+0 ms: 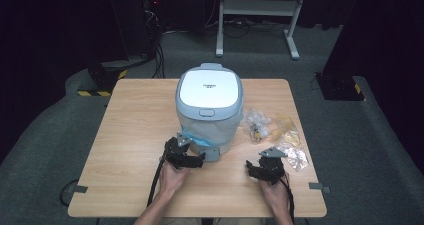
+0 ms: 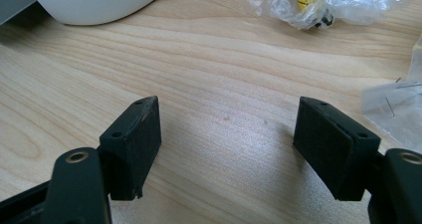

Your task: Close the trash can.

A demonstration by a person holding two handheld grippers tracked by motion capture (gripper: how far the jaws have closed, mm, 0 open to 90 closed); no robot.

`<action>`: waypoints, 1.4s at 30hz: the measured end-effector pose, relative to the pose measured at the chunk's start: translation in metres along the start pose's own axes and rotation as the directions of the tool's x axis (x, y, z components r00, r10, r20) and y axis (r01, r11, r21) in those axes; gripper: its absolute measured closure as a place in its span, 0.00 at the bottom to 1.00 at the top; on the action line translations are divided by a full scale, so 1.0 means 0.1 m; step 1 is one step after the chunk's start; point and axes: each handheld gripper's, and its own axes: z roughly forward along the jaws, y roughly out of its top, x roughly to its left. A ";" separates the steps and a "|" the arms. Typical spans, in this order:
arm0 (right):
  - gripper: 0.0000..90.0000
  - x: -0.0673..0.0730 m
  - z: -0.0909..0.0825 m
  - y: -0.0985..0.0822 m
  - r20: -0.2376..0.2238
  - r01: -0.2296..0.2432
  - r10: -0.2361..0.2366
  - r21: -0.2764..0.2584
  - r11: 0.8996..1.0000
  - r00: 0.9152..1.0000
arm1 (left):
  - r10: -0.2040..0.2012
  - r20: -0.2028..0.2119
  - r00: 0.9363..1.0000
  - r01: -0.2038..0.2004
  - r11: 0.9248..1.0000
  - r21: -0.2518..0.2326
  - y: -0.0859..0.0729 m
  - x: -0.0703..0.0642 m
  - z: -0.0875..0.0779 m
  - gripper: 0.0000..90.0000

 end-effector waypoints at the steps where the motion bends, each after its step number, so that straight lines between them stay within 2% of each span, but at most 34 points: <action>1: 0.30 0.00 0.00 0.00 0.000 0.000 0.000 0.000 1.000 1.000 | 0.009 -0.004 1.000 -0.009 1.000 0.001 0.00 -0.01 0.00 0.01; 6: 0.30 0.00 0.00 0.00 0.000 0.000 0.000 0.000 1.000 1.000 | 0.030 -0.006 1.000 -0.030 0.999 0.013 0.01 -0.01 0.01 0.01; 10: 0.30 0.00 0.00 0.00 0.000 0.000 0.000 0.000 1.000 1.000 | 0.022 0.000 1.000 -0.022 1.000 0.007 -0.01 -0.01 0.01 0.01; 16: 0.30 0.00 0.00 0.00 0.000 0.000 0.000 0.000 1.000 1.000 | 0.001 0.009 1.000 -0.001 0.999 -0.035 -0.07 0.00 0.03 0.01; 19: 0.30 0.00 0.00 0.00 0.000 0.000 0.000 0.000 1.000 1.000 | -0.004 0.008 1.000 0.004 0.999 -0.036 -0.07 0.00 0.03 0.01; 26: 0.30 0.00 0.00 0.00 0.000 0.000 0.000 0.001 1.000 1.000 | 0.004 0.014 1.000 -0.004 0.999 -0.042 -0.08 0.01 0.04 0.01; 28: 0.29 0.00 0.00 0.00 0.000 0.000 0.000 0.001 1.000 1.000 | 0.016 0.005 1.000 -0.016 0.999 -0.043 -0.08 0.00 0.04 0.01; 33: 0.29 0.00 0.00 0.00 -0.001 0.000 0.000 0.001 1.000 1.000 | 0.006 0.012 1.000 -0.005 0.999 -0.046 -0.09 0.01 0.04 0.01; 42: 0.28 0.01 0.01 0.02 -0.002 -0.004 0.004 0.005 1.000 1.000 | 0.011 0.010 1.000 -0.011 0.999 -0.049 -0.10 0.01 0.05 0.01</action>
